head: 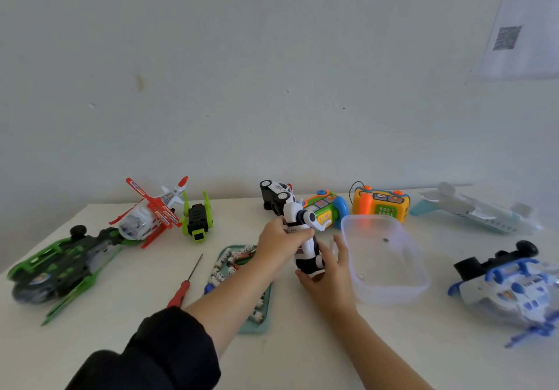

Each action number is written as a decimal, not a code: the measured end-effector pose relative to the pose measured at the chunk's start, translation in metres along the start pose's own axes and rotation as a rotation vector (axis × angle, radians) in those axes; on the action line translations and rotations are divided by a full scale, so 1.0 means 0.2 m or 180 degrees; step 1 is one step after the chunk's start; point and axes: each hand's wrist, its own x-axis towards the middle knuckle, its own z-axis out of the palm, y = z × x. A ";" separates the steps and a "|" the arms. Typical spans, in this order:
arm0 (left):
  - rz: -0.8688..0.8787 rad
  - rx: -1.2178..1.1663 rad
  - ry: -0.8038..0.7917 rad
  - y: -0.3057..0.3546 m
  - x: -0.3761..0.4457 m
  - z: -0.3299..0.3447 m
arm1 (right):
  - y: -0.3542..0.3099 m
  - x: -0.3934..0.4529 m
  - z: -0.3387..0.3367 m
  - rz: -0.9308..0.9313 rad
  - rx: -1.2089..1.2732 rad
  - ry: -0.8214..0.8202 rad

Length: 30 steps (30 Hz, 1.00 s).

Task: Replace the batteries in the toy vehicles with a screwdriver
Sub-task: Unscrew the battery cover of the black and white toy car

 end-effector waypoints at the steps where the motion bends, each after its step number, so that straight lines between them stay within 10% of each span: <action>1: 0.0038 0.0138 0.0049 -0.01 -0.01 0.02 | 0.01 0.00 0.00 -0.0143 -0.0056 0.0038; 30: 0.0032 0.0872 -0.0684 0.07 0.10 -0.02 | -0.07 -0.03 -0.06 0.0390 -0.0671 -0.0240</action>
